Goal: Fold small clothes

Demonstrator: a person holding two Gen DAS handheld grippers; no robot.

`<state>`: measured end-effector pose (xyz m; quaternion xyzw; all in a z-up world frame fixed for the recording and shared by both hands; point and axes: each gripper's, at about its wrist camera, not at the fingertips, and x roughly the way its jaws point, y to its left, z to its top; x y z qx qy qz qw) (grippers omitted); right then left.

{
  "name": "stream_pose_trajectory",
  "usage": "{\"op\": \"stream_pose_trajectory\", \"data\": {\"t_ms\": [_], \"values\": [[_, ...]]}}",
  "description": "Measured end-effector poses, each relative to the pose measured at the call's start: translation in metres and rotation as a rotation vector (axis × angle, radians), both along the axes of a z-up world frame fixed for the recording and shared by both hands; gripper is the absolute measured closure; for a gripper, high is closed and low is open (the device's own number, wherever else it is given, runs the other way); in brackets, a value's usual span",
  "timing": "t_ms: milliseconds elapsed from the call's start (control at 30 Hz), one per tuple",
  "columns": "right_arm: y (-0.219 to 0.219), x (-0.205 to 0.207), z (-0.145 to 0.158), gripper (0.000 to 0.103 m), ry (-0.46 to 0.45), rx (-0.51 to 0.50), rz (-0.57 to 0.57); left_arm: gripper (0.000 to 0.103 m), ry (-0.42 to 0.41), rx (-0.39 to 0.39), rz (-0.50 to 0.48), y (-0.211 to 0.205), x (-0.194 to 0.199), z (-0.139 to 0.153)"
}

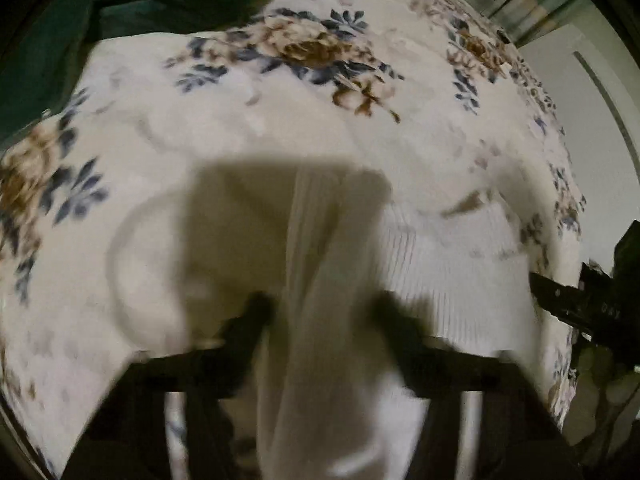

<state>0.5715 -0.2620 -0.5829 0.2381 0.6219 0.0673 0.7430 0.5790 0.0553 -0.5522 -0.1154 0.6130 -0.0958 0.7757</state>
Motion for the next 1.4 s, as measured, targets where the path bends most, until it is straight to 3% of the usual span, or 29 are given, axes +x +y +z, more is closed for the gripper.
{"op": "stream_pose_trajectory", "data": {"t_ms": [33,100,233,333,533,633,733,800,867,933,1033,1100,1233,1400], "values": [[0.001,0.010,0.002,0.064,-0.002,-0.031,0.005,0.090,-0.005,-0.007,0.000,-0.001,0.003,0.002],[0.007,0.012,0.010,0.097,-0.050,-0.093,0.017,0.090,-0.049,-0.048,0.033,0.007,-0.002,0.014],[-0.018,0.010,0.042,0.098,-0.136,-0.101,-0.042,0.091,-0.100,-0.190,0.111,0.033,-0.024,0.040],[-0.030,0.011,0.053,0.099,-0.160,-0.068,-0.098,0.091,-0.083,-0.254,0.146,0.043,-0.023,0.041],[-0.026,0.039,0.050,0.099,-0.177,-0.089,-0.114,0.093,-0.014,-0.280,0.184,0.051,0.024,0.009],[-0.023,0.060,0.021,0.099,-0.112,-0.136,-0.083,0.092,0.080,-0.299,0.165,0.048,0.040,-0.020],[-0.020,0.065,0.000,0.099,-0.057,-0.126,-0.045,0.079,0.122,-0.344,0.147,0.052,0.035,-0.030],[-0.022,0.062,-0.004,0.097,-0.034,-0.067,-0.030,0.057,0.107,-0.388,0.150,0.061,0.023,-0.023],[-0.029,0.054,-0.003,0.085,-0.028,-0.003,-0.043,0.044,0.086,-0.423,0.162,0.073,0.007,-0.015],[-0.043,0.041,-0.001,0.052,-0.014,0.069,-0.068,0.041,0.081,-0.458,0.186,0.084,-0.012,-0.011],[-0.061,0.015,-0.002,0.035,-0.002,0.198,-0.112,0.038,0.095,-0.559,0.226,0.095,-0.043,-0.015],[-0.068,-0.006,-0.009,0.028,0.030,0.306,-0.129,0.037,0.123,-0.626,0.221,0.091,-0.063,-0.023],[-0.064,-0.041,-0.033,0.018,0.105,0.476,-0.105,0.036,0.177,-0.653,0.195,0.075,-0.076,-0.044],[-0.036,-0.053,-0.084,0.015,0.204,0.694,-0.055,0.026,0.192,-0.682,0.172,0.059,-0.063,-0.065]]}}
